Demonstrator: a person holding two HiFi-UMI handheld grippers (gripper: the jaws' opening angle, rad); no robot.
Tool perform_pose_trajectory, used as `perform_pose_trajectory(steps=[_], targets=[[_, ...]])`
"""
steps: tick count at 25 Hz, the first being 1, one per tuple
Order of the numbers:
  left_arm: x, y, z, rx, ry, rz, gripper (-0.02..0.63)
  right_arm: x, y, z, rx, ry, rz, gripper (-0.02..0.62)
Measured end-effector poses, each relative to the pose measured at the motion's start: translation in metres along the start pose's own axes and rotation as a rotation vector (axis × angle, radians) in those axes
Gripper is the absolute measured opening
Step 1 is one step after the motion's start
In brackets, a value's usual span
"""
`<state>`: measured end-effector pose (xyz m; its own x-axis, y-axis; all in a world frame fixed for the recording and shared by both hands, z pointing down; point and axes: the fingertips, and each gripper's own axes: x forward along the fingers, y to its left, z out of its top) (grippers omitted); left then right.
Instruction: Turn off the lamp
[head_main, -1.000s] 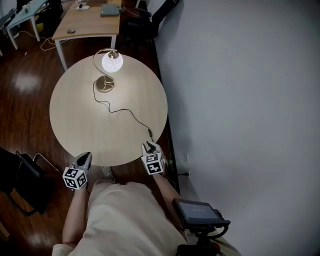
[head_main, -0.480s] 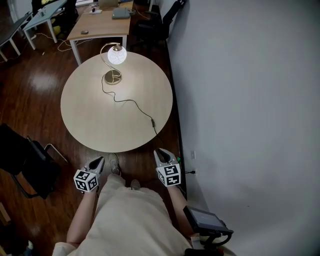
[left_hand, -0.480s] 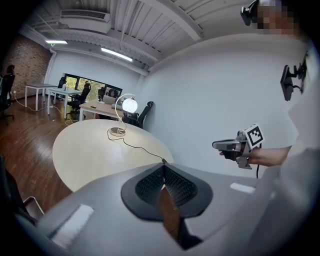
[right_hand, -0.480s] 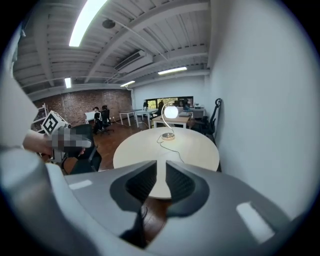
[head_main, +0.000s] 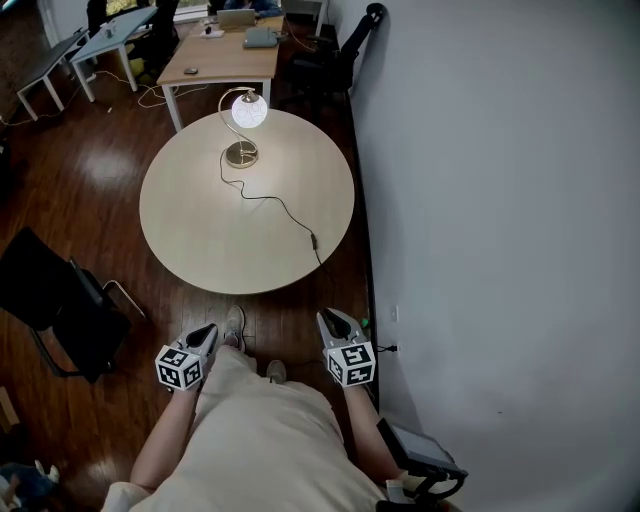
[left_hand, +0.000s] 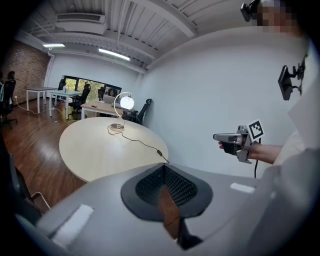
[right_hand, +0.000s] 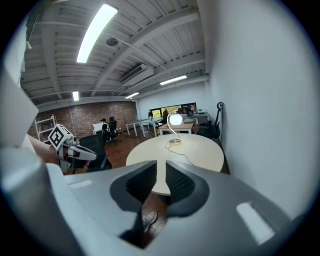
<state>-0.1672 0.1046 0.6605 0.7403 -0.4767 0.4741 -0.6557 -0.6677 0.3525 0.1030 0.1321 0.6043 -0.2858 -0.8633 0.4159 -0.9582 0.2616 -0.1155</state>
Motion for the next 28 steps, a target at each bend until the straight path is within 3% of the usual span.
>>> perform_pose_trajectory(steps=[4,13,18,22,28], targets=[[-0.012,-0.009,0.0,-0.012,-0.03,0.028,0.0,-0.007,0.008,-0.004,-0.021,-0.006,0.041,0.057],[-0.02,-0.01,-0.015,-0.033,-0.018,0.018,0.002,-0.012,0.01,0.003,0.004,-0.03,0.032,0.057],[-0.028,0.014,-0.002,-0.026,-0.022,-0.003,0.002,0.002,0.019,0.011,0.059,-0.047,0.031,0.057],[-0.045,0.044,0.011,-0.016,-0.022,-0.006,0.001,0.025,0.051,0.029,0.074,-0.052,0.069,0.063],[-0.046,0.09,0.027,-0.011,-0.027,-0.022,0.0,0.083,0.086,0.024,0.137,0.016,0.136,0.15]])
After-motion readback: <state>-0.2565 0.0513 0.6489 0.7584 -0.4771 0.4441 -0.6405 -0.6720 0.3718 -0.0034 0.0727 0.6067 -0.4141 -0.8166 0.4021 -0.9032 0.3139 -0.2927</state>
